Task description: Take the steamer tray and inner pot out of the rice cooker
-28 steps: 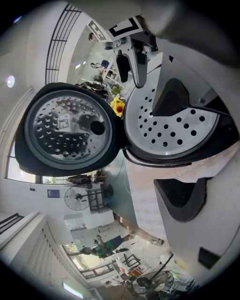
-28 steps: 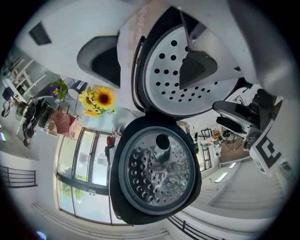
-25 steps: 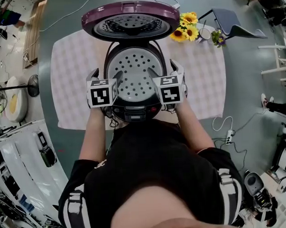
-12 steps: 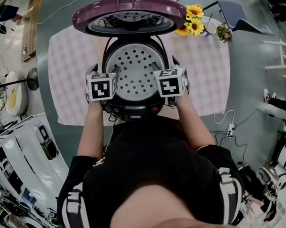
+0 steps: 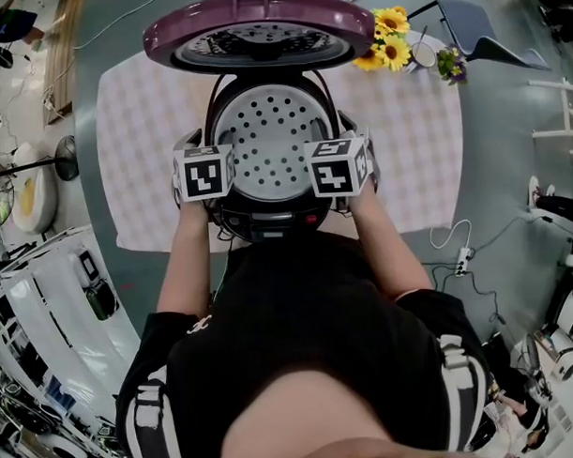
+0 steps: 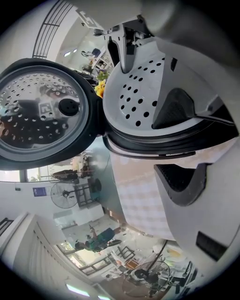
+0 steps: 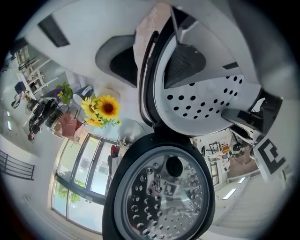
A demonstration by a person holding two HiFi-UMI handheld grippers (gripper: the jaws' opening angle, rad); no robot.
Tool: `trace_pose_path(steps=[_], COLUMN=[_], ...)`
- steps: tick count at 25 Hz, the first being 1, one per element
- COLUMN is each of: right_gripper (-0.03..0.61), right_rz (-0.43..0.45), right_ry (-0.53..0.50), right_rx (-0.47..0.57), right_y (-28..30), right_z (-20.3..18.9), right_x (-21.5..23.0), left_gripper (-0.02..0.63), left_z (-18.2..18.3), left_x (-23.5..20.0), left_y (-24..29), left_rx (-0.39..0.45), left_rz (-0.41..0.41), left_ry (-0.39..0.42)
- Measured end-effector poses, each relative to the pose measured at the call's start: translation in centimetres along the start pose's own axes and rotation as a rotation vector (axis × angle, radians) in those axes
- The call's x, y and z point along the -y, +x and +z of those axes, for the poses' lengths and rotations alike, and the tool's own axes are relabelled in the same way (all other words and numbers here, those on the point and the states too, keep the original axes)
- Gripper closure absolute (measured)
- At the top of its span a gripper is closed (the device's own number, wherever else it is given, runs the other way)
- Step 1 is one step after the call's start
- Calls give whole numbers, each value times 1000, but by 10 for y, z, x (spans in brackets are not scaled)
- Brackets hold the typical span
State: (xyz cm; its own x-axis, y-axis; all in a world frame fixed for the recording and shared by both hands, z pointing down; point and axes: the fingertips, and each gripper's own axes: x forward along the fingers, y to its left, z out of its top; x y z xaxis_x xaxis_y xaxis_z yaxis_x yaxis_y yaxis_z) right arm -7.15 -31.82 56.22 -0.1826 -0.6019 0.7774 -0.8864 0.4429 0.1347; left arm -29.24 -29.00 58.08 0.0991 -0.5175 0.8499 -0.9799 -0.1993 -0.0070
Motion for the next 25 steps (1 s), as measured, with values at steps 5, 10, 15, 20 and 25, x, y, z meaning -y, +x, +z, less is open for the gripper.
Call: trace_pose_path(steps=[5,10,15,20,25], right_gripper=[408,420,476,526,529], right_rz=[-19,-34,-33,-42,-60], right_ry=[-13,-22,-24,-26,-19], right_rx=[43,81,125,176,223], right_y=[-10,-20,-33,-50,-78], right_z=[7,12,19,27,29], right_x=[0,0,-2,-5,-8], left_gripper=[379,380,399,461,600], left_z=[3,9,17,28,29], left_x=[-1,2,6,15,34], left_y=[-8,-20,-35,-55,-83], left_rx=[28,67,111,182,259], left_rz=[14,46,46,20,-23], left_ry=[17,64,70,74,63])
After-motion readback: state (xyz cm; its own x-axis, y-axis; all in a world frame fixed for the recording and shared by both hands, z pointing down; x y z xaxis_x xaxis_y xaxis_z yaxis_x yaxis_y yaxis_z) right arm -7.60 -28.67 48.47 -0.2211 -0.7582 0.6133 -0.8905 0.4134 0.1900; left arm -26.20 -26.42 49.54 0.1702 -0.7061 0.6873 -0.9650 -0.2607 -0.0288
